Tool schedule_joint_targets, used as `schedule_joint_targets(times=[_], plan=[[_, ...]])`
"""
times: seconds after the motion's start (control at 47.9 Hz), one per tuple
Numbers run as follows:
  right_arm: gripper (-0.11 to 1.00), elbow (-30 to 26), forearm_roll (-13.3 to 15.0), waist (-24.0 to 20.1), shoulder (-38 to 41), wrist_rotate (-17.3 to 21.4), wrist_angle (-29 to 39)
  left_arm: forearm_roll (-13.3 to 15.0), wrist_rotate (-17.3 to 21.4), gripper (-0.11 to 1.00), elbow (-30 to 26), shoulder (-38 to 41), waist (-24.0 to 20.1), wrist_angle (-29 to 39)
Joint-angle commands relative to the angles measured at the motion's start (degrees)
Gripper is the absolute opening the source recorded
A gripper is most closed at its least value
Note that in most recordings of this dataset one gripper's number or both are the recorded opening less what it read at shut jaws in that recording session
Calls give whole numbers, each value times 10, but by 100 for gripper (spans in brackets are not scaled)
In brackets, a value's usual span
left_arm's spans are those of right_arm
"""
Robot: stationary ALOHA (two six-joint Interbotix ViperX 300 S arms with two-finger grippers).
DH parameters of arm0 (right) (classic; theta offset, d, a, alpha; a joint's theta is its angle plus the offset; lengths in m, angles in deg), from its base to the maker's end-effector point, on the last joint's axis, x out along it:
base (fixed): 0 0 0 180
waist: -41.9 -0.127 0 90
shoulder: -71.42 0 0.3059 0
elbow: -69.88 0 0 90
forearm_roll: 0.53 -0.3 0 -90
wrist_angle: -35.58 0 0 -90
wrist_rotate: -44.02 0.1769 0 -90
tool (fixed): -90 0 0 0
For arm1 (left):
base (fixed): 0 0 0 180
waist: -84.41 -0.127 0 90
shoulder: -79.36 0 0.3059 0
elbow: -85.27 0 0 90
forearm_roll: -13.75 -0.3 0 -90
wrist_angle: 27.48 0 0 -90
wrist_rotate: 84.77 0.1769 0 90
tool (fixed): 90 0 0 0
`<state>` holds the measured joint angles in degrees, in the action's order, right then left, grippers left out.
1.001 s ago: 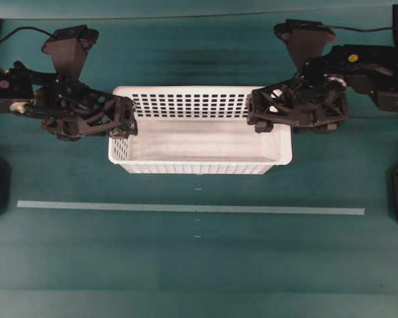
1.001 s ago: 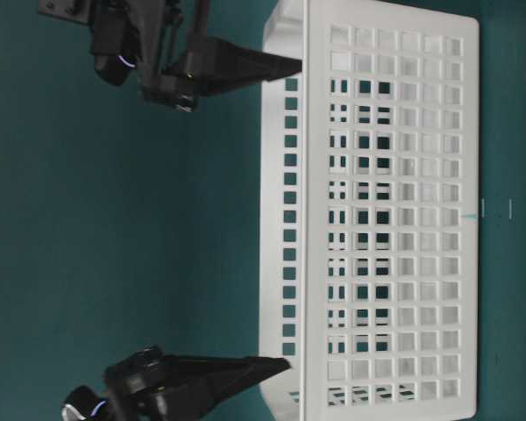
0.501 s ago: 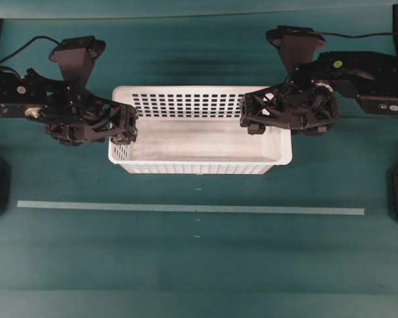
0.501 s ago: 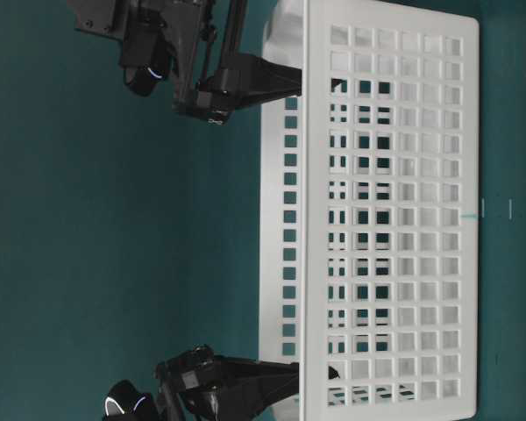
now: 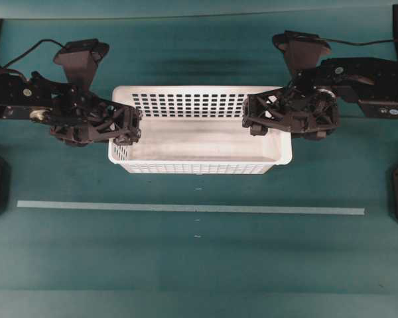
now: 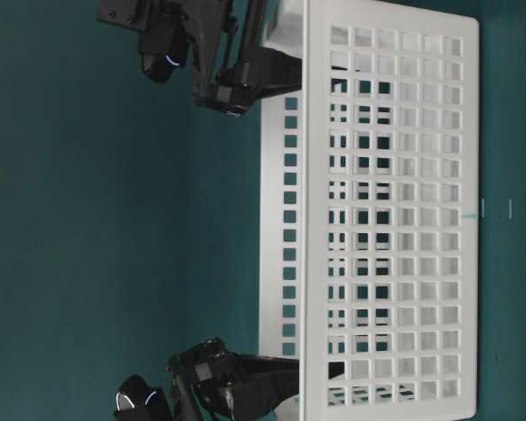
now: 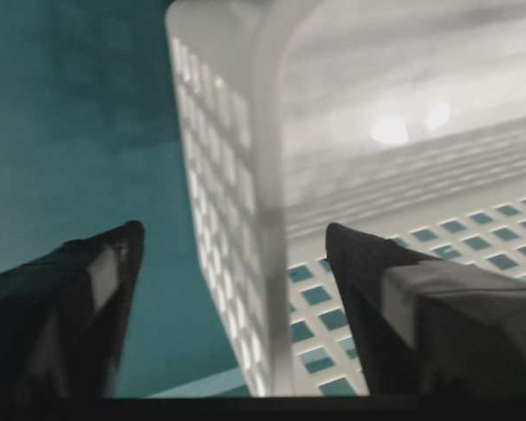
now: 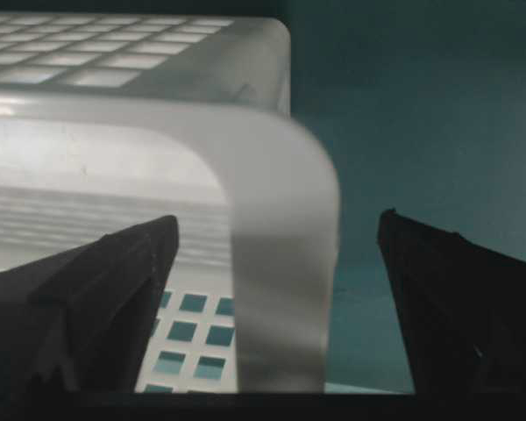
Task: Lift the white basket with both hands.
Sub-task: 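Close both grippers on the basket's end rims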
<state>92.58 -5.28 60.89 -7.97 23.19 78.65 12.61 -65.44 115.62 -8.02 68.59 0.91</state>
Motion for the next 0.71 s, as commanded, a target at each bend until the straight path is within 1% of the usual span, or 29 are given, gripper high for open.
schedule_joint_targets(times=[0.0,0.083,0.188,0.23,0.271,0.313,0.689], plan=[[85,-1,2,-4,4,3,-7,-2,1,72,-3,-1,0,-6],[66,-1,2,-4,4,4,-18,-2,1,51,0,0,0,-6],[36,-1,2,-4,4,4,-38,-2,1,22,4,-1,-1,-8],[26,0,2,-4,5,4,-42,-2,1,13,4,-1,-1,-8],[18,0,2,-4,7,4,-45,-2,1,8,6,-2,-1,-8],[16,0,2,-4,8,4,-46,-2,1,4,6,-1,0,-8],[16,0,2,-5,9,3,-43,-2,1,4,4,0,-1,-9]])
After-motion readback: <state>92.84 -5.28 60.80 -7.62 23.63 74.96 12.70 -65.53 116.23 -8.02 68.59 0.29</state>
